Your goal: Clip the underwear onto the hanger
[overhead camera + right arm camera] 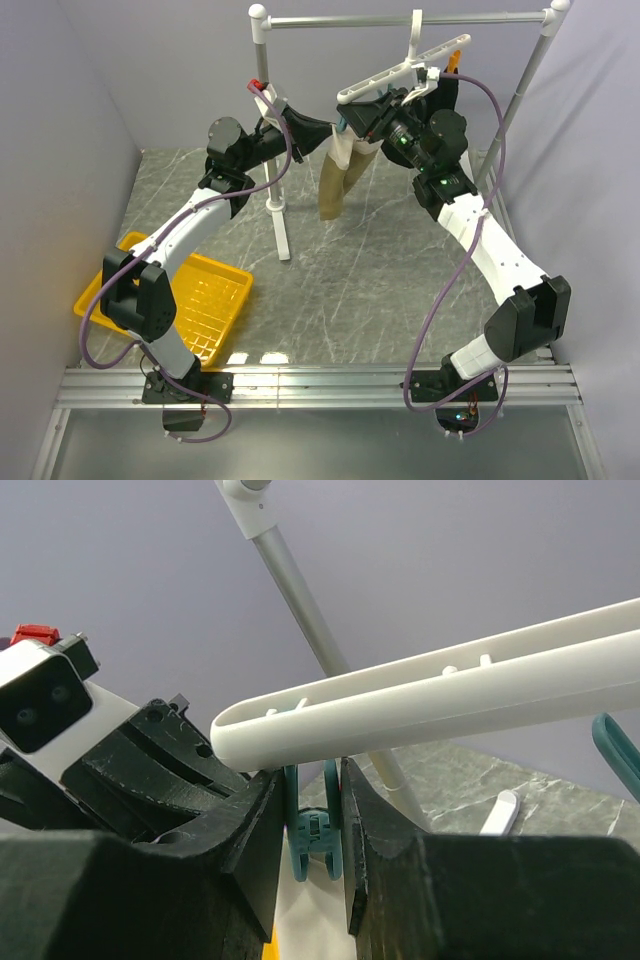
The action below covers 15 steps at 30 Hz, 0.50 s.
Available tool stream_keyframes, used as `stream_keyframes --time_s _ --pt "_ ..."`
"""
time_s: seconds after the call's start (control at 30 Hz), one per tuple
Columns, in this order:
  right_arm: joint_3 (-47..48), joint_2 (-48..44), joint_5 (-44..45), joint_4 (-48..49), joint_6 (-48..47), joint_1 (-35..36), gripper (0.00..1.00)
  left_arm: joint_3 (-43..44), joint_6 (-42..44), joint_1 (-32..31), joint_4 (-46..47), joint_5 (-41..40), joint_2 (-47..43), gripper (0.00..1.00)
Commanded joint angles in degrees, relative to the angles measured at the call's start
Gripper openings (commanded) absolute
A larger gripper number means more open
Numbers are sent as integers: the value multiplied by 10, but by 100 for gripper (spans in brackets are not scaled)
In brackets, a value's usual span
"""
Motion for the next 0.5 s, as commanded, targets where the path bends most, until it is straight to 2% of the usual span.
stream_keyframes --time_s 0.0,0.47 --pt "14 -1 -4 27 21 -8 0 25 -15 2 31 17 -12 0" --pt "21 12 -22 36 72 -16 0 29 -19 2 35 23 -6 0"
